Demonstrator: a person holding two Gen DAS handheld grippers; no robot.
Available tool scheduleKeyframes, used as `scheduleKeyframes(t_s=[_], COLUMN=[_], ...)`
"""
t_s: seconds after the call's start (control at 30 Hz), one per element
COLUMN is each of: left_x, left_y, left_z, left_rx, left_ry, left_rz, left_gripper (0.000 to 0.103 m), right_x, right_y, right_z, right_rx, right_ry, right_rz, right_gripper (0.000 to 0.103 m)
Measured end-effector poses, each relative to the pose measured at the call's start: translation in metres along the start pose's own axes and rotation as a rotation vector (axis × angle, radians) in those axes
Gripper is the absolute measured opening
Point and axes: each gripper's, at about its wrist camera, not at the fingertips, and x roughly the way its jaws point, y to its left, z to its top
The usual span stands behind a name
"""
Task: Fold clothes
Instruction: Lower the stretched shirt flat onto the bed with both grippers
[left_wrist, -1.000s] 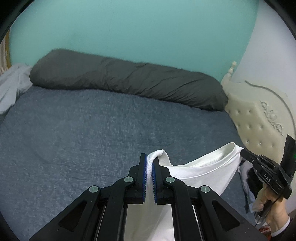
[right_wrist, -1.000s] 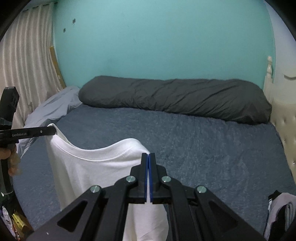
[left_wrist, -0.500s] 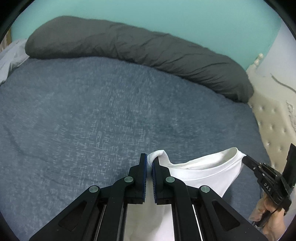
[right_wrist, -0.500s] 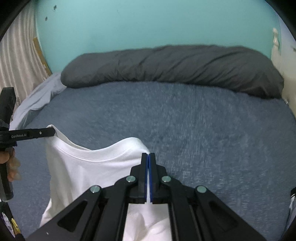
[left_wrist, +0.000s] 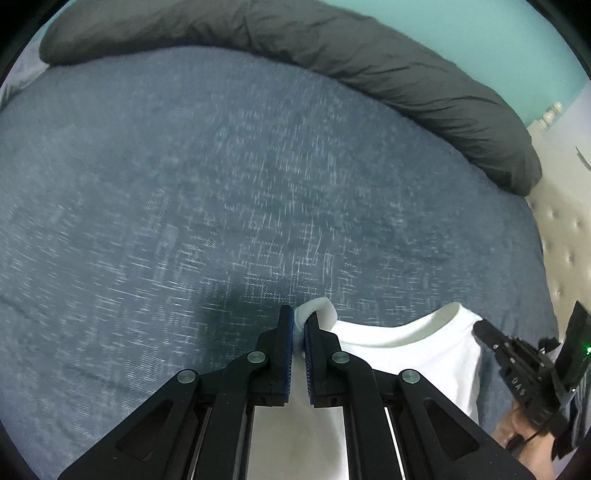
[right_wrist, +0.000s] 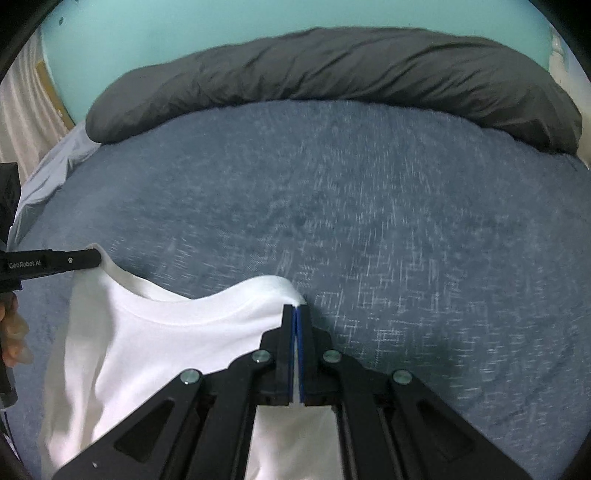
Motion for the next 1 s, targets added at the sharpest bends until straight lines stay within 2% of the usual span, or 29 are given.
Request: scheduleKeyframes(t_s=[0.1, 0.17, 0.2, 0.27, 0.3, 0.33, 0.57, 0.73, 0.9, 0.97, 1.0], left_x=[0.015, 0.02, 0.021, 0.019, 0.016, 0.012, -0.016, -0.01, 0.002, 0.007, 0.011], left_y=[0.002, 0.006, 0.009, 0.016, 0.019, 0.023, 0.039, 0.047, 0.038, 0.034, 0.032], left_z=[-0.003, -0.005, -0.005, -0.004, -0.003, -0.001, 0.0, -0.013, -0.025, -0.028, -0.029], left_rx=[-0.006, -0.026, -0.04, -0.079, -0.099, -0.116, -0.103, -0.051, 0.015, 0.034, 0.042], left_ry=[0.027, 0.036, 0.037, 0.032, 0.029, 0.023, -0.021, 0.019, 0.047, 0.062, 0.07], left_rz=[-0.015, -0.031, -0.042, -0.076, -0.095, -0.108, -0.109, -0.12, -0.14, -0.152, -0.156], left_gripper=[0.007, 0.01, 0.015, 0.037, 0.058, 0.067, 0.067, 0.067, 0.065, 0.057, 0.049], right_x=[0.023, 0.03, 0.033, 0.036, 0.035, 0.035, 0.025, 0.016, 0.015, 0.017, 0.017], right_y=[-0.003, -0.003, -0.002, -0.005, -0.006, -0.007, -0.025, -0.033, -0.032, -0.034, -0.034], right_z=[-0.003, -0.007, -0.009, -0.011, -0.011, -0.011, -0.013, -0.016, -0.018, -0.02, -0.021], right_rx=[0.005, 0.01, 0.012, 0.031, 0.039, 0.046, 0.156, 0.212, 0.201, 0.218, 0.219], right_ry=[0.026, 0.039, 0.045, 0.048, 0.047, 0.045, 0.035, 0.017, 0.024, 0.026, 0.025], right_rz=[-0.007, -0.01, -0.012, -0.009, -0.008, -0.006, 0.012, 0.011, 0.006, 0.02, 0.023], right_gripper=[0.001, 0.001, 0.001, 0.001, 0.001, 0.001, 0.001, 0.001, 0.001, 0.001, 0.001])
